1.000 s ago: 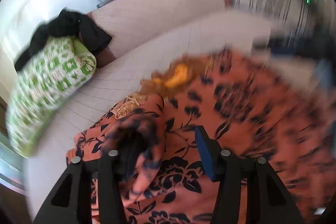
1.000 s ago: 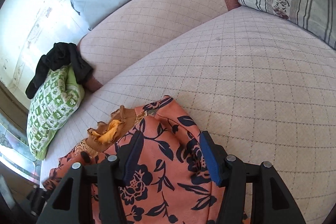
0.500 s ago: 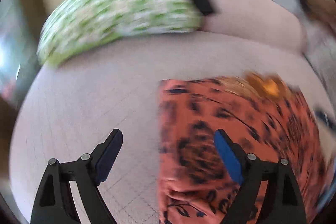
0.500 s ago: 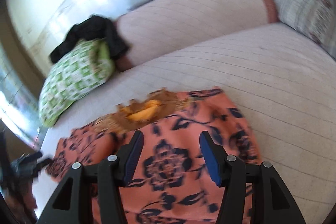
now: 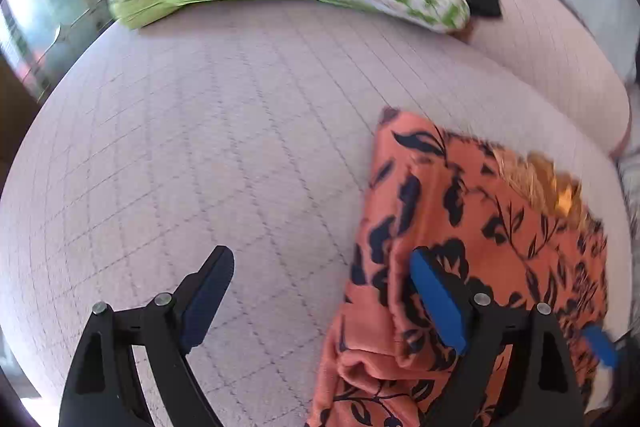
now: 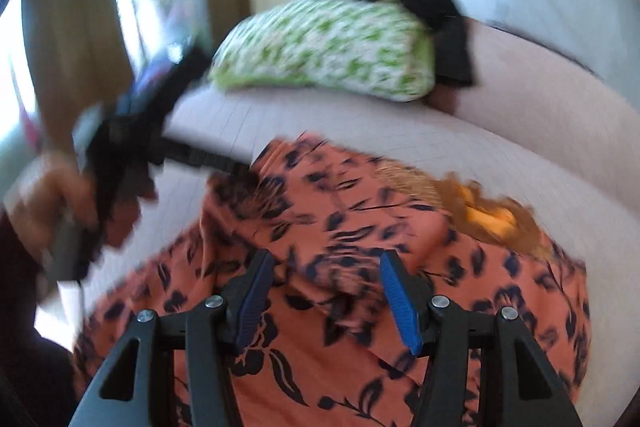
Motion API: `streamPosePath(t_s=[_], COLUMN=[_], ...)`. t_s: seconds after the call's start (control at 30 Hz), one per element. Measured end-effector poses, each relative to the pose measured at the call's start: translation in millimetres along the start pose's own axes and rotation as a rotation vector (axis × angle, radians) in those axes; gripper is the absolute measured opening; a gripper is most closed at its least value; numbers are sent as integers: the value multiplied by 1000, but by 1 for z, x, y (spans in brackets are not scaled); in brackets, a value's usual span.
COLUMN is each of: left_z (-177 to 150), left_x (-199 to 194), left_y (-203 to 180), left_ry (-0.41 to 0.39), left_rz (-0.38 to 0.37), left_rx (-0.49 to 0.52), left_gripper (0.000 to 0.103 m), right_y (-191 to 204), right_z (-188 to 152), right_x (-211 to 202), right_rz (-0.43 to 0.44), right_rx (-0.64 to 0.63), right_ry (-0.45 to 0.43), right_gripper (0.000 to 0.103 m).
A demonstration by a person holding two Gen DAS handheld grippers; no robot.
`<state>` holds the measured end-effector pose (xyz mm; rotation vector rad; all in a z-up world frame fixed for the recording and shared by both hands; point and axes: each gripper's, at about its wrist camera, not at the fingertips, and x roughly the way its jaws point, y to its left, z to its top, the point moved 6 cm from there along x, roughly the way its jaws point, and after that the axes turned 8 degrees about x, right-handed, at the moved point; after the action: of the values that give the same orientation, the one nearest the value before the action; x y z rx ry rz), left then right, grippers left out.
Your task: Fold small clothes
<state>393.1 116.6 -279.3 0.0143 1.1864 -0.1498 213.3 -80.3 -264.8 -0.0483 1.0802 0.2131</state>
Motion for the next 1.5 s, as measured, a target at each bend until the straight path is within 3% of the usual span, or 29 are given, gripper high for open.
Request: streamPosePath(t_s=[0.1, 0.23, 0.27, 0.37, 0.43, 0.57, 0.73, 0.83, 0.93, 0.97, 1.0, 1.03, 1.07, 1.13, 1.23, 1.3, 1.43, 1.47, 1.5], left_z=[2, 4, 1, 4, 7, 9, 12, 13, 11, 11, 12, 13, 14, 15, 15, 16, 18, 19, 19], left_x=[-7, -16, -17, -13, -8, -8, -9, -4, 6, 6, 5, 3, 2, 1, 2, 1, 0, 1, 1], left_y=[8, 22, 21, 21, 21, 11, -9, -19, -32, -36, -41, -44, -47, -48, -39, -30, -16, -15, -14], left_ry=[-15, -32, -35, -39, -34, -28, -15, -7, 22, 17, 10, 6, 0, -5, 2, -2, -11, -10, -9], left_rz=[-11, -37, -42, -45, -58, -74, -129, -92, -121, -144, -164, -167, -163, -152, -160, -156, -141, -141, -140], left_rx=[-33, -82, -87, -104, -115, -97, -53, -2, 10, 7, 14, 25, 37, 48, 16, -10, -43, -49, -52], left_gripper=[91, 91, 91, 91, 91, 91, 91, 90, 87, 88, 88, 88, 88, 88, 88, 88, 88, 88, 88], right_y=[20, 28, 29, 22, 8, -36, -85, -89, -67, -56, -46, -38, -30, -16, -8, -8, -11, -9, -9], right_z=[-1, 7, 10, 17, 25, 28, 12, 11, 29, 35, 36, 38, 41, 49, 55, 55, 57, 59, 59], right_x=[23, 49, 54, 57, 49, 40, 36, 29, 20, 18, 13, 10, 8, 7, 25, 43, 82, 90, 96], right_rz=[-68, -80, -64, 29, 64, 15, -50, 50, 123, 137, 144, 144, 144, 128, 85, 92, 121, 125, 123], right_rx=[-142, -197, -182, -67, 39, 221, 388, 470, 405, 357, 305, 262, 220, 130, 43, 30, 63, 69, 77], right_ry=[44, 85, 100, 115, 72, 29, 61, 84, 60, 52, 49, 45, 22, -61, -42, 27, 114, 128, 138], right_gripper=[59, 59, 58, 25, 22, 17, 17, 18, 20, 25, 42, 62, 93, 96, 93, 72, 63, 55, 39])
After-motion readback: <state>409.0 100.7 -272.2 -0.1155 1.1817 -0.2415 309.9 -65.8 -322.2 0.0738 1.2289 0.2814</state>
